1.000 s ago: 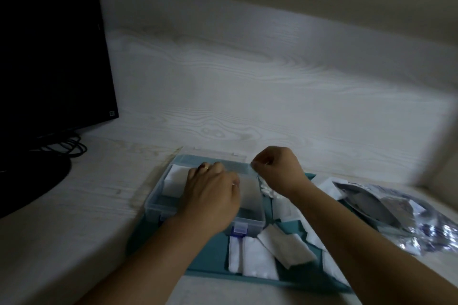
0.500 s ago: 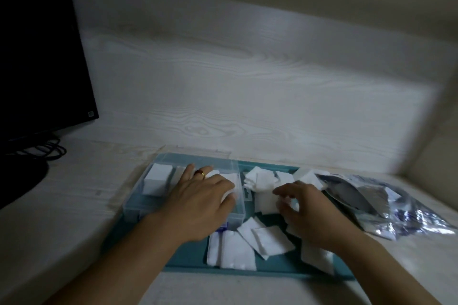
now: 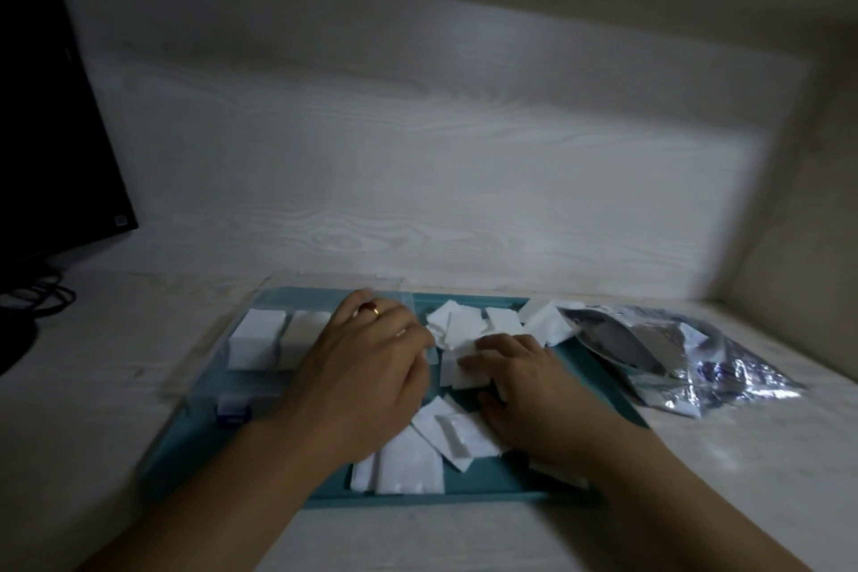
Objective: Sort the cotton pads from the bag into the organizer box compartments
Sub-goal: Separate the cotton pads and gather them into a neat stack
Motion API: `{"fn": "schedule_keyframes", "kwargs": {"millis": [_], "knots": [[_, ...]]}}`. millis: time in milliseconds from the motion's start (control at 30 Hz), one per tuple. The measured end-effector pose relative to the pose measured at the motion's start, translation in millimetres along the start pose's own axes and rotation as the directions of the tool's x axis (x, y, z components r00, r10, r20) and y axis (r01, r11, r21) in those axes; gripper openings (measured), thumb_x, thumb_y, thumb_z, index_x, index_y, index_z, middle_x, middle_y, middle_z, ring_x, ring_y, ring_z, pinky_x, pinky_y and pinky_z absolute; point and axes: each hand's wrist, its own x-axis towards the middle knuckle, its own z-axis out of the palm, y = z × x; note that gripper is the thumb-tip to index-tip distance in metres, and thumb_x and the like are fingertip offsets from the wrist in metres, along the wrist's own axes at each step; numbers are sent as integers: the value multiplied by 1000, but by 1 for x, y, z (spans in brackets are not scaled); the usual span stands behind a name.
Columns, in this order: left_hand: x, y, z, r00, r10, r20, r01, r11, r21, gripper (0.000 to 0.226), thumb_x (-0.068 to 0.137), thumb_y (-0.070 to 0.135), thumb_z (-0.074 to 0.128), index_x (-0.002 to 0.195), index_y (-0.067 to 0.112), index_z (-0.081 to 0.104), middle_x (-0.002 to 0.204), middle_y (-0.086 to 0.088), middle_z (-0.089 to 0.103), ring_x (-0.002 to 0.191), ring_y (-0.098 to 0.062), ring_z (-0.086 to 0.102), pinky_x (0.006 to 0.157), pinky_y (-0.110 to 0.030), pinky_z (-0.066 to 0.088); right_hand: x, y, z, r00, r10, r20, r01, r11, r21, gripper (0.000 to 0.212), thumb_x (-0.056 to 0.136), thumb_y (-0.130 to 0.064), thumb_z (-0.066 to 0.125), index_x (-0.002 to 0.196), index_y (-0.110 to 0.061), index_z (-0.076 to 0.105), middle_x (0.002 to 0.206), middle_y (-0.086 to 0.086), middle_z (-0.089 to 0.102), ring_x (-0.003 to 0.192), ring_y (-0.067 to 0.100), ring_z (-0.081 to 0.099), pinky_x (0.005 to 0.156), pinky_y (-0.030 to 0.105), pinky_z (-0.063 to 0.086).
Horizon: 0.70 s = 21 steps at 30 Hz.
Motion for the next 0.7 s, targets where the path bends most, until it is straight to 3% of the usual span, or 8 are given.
{"fn": "schedule_keyframes", "kwargs": {"millis": [167, 300, 467, 533, 600, 633, 700], "knots": [[-3, 15, 5, 996, 70, 58, -71, 997, 22, 40, 92, 33, 33, 99, 26, 72, 103, 9, 68, 105, -11, 60, 112, -40, 31, 6, 11, 6, 992, -44, -120, 41, 999, -26, 32, 97, -38, 51, 127, -33, 60, 130, -9, 54, 115, 16, 45, 98, 33, 38], [-4, 11, 7, 998, 32, 53, -30, 999, -25, 42, 93, 34, 31, 103, 28, 71, 107, 11, 68, 109, -9, 59, 114, -38, 31, 7, 13, 3, 969, -49, -241, 66, 996, 64, 22, 94, -24, 57, 111, -24, 71, 110, -4, 63, 101, 20, 53, 86, 36, 46], [-3, 8, 8, 1000, -28, -6, 28, 998, -57, 37, 94, 32, 34, 109, 24, 67, 111, 8, 65, 106, -12, 58, 110, -39, 37, 4, 9, -12, 920, -8, -392, 78, 983, 164, 15, 98, -20, 55, 99, -16, 69, 96, -4, 62, 88, 14, 55, 77, 28, 46], [-2, 13, 5, 990, -108, -87, 92, 981, -169, 38, 95, 38, 39, 124, 25, 59, 120, 10, 61, 110, -12, 55, 103, -33, 41, 1, 5, -20, 904, 78, -421, 88, 929, 360, 16, 99, -21, 52, 89, -19, 63, 85, -9, 60, 77, 9, 54, 70, 23, 44], [1, 20, -1, 957, -286, -46, 240, 871, -429, 46, 95, 53, 45, 136, 33, 48, 127, 20, 53, 116, -1, 48, 99, -24, 40, -1, -4, -29, 934, 148, -326, 98, 771, 630, 23, 100, -20, 50, 79, -17, 59, 70, -13, 57, 65, 4, 50, 62, 16, 40], [3, 25, -6, 929, -370, 30, 316, 746, -586, 52, 89, 61, 49, 135, 37, 47, 126, 23, 53, 115, 3, 49, 96, -21, 42, -2, -8, -32, 950, 147, -274, 107, 674, 731, 26, 101, -16, 50, 77, -12, 60, 66, -12, 55, 63, 4, 49, 62, 14, 40], [9, 34, -15, 851, -467, 240, 442, 389, -808, 55, 77, 66, 51, 124, 36, 58, 117, 13, 65, 107, -4, 61, 85, -23, 51, -3, -14, -33, 968, 118, -220, 125, 534, 836, 30, 100, -15, 52, 78, 4, 60, 68, 0, 54, 65, 7, 49, 63, 13, 40]]}}
